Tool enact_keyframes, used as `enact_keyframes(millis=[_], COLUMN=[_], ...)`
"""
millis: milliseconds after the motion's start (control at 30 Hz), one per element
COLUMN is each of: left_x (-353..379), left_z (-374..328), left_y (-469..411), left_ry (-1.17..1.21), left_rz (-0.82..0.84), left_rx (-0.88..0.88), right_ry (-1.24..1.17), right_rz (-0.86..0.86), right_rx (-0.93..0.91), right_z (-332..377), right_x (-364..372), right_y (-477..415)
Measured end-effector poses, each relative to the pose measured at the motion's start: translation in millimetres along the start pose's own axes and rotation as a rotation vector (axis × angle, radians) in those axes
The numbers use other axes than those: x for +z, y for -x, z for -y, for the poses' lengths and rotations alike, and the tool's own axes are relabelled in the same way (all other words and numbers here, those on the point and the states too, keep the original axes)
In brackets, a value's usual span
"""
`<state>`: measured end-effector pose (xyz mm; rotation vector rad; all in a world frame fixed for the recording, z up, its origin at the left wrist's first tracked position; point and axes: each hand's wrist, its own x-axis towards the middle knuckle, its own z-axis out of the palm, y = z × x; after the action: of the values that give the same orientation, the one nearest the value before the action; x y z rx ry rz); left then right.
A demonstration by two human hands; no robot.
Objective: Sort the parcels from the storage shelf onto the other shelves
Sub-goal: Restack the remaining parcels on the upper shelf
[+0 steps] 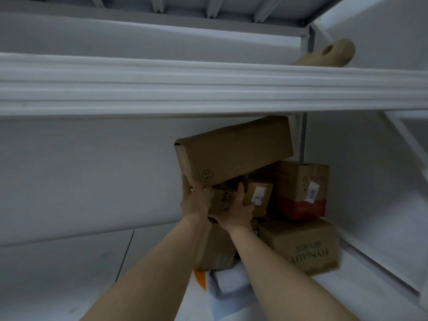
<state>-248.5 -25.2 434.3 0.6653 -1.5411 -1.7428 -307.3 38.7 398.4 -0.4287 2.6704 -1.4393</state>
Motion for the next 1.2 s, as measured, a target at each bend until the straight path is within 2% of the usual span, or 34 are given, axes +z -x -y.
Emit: enact_keyframes(millis=[467,800,1033,1200], left_x=[-3.0,7.7,12.1,12.1], left_z=[-13.0,-18.7,-24.5,-24.3], left_y=[-14.9,-10.6,-2.8,-2.9], left_ry=[0.027,0.148,0.184,0.135], left_rz=[0.025,0.019,0.019,-0.006], left_rx=[-0.018,-0.012,-0.021,-0.028], right_ry=[0.039,0.057,0.025,-0.016], right_rz=[-0.103,-0.183,-0.154,-0.207], right_rx=[0.023,0.029,0.012,-0.042], right_z=[5.4,-1.3,4.5,-2.5], right_x=[15.3,3.7,0.4,-8.8], right_y=[-14.4,0.5,1.7,12.5])
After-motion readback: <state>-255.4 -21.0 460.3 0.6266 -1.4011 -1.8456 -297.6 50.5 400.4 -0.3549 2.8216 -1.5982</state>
